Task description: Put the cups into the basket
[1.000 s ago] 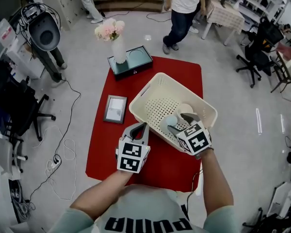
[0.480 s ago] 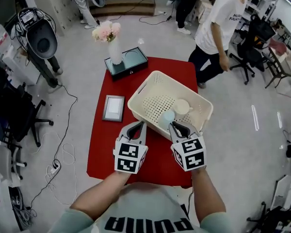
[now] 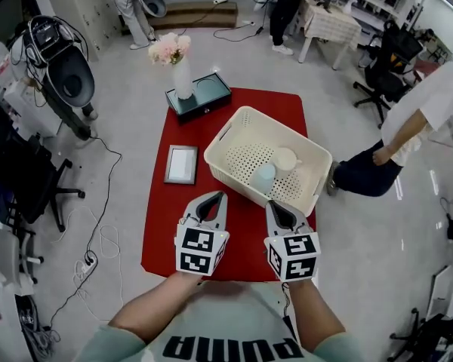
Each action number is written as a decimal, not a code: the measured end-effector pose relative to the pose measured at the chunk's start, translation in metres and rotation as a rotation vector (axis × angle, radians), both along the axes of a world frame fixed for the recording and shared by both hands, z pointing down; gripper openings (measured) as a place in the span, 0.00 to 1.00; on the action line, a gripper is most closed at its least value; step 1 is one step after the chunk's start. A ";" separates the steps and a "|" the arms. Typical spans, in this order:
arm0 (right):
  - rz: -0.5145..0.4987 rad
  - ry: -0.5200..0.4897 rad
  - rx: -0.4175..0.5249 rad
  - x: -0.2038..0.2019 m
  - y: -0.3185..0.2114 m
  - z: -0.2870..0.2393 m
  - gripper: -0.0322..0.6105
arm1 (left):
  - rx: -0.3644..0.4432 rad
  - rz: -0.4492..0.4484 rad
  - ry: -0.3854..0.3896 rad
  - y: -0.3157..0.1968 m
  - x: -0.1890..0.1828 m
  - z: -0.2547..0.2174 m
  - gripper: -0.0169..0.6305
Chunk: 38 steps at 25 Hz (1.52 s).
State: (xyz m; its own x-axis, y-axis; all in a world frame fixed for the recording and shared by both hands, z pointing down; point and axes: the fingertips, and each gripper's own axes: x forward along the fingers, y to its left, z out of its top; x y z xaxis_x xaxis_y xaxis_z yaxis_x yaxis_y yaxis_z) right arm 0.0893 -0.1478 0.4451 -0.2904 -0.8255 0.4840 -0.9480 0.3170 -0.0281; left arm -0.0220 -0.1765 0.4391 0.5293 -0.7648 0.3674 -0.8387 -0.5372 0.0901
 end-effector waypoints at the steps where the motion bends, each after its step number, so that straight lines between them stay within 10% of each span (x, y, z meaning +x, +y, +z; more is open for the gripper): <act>1: 0.004 -0.006 0.001 -0.003 0.006 0.001 0.07 | 0.004 0.002 0.000 0.004 -0.002 -0.001 0.03; 26: 0.110 -0.011 0.018 -0.058 0.095 0.007 0.07 | 0.040 0.127 0.048 0.095 -0.041 0.005 0.03; 38: 0.054 -0.010 0.111 -0.004 0.139 -0.017 0.07 | 0.080 0.054 0.005 0.150 0.007 -0.022 0.03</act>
